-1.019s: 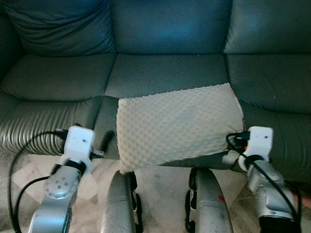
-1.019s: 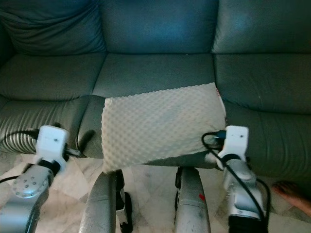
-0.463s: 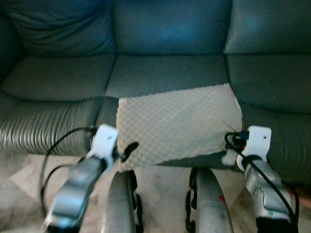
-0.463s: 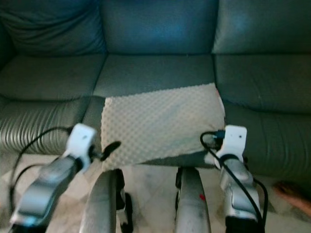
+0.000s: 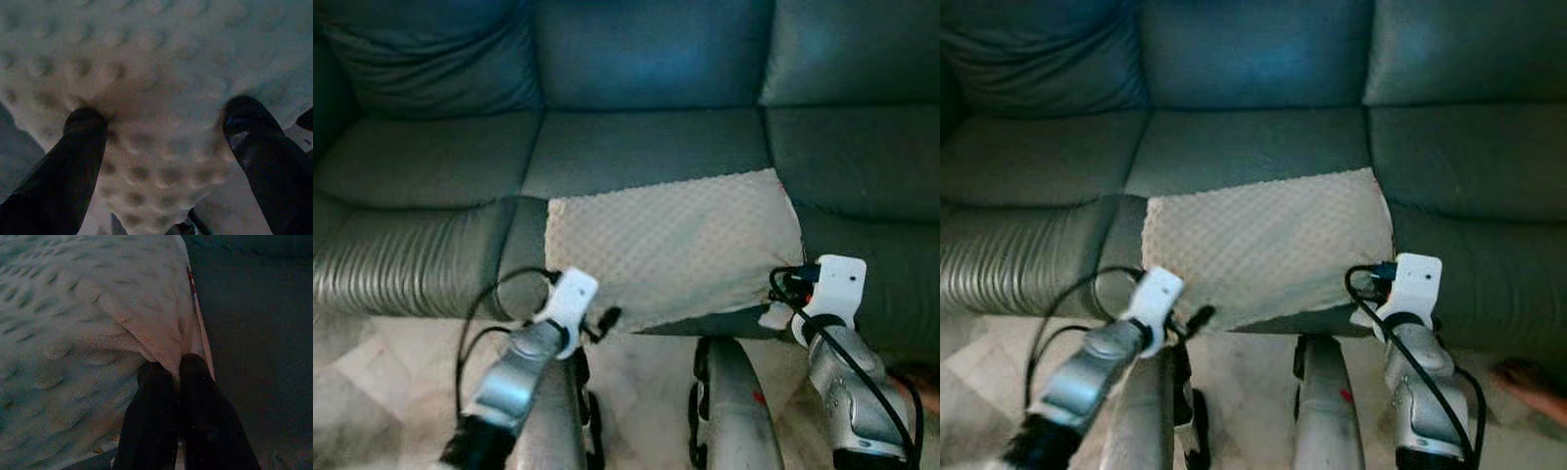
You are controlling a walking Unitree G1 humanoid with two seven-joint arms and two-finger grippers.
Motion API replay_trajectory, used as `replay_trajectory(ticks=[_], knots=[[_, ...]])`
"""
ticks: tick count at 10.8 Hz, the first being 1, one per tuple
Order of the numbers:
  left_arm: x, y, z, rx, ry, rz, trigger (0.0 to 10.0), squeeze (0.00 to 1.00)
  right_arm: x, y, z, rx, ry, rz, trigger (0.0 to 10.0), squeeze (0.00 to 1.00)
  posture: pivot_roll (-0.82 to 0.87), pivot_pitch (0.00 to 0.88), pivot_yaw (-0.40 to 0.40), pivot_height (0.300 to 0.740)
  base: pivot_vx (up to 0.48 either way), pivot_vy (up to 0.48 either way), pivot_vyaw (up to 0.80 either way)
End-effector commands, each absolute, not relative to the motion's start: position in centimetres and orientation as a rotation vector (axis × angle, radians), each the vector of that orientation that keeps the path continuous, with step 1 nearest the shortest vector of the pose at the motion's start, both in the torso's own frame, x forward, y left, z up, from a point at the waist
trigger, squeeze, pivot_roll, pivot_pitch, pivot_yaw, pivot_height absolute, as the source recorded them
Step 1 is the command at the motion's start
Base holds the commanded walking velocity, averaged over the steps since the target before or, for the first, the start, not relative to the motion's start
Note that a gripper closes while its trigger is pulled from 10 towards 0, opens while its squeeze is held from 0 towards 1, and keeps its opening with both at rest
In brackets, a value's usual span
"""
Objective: Move the pillow to the sofa
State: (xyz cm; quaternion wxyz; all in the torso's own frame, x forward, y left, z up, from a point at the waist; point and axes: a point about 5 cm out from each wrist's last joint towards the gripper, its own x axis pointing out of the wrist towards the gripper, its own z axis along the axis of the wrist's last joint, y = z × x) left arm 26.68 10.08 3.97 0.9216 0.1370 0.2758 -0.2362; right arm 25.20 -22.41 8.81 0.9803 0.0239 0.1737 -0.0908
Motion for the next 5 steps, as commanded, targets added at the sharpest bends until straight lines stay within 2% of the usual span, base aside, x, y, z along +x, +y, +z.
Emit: replay_trajectory(ticks=[1, 2, 3, 5], knots=[[26.8, 10.2, 2.8, 0.301, 0.586, -0.451, 10.0, 0.0, 24.8, -22.2, 9.3, 0.059, 0.341, -0.188, 0.0, 0.0, -0.03, 0.278, 0.137, 0.611, 0.0, 0.0, 0.0], [27.4, 9.7, 2.6, 0.267, 0.577, -0.433, 4.3, 0.0, 24.8, -22.1, 9.6, 0.062, 0.336, -0.188, 0.0, 0.0, -0.03, 0.281, 0.135, 0.611, 0.0, 0.0, 0.0], [27.7, 8.9, 2.4, 0.257, 0.573, -0.443, 0.0, 0.0, 24.9, -22.2, 9.8, 0.064, 0.335, -0.193, 0.0, 0.0, -0.04, 0.284, 0.132, 0.611, 0.0, 0.0, 0.0], [28.5, 7.5, 2.3, 0.262, 0.542, -0.452, 0.0, 0.0, 24.9, -22.1, 10.0, 0.068, 0.334, -0.195, 0.0, 0.0, -0.04, 0.284, 0.131, 0.611, 0.0, 0.0, 0.0]])
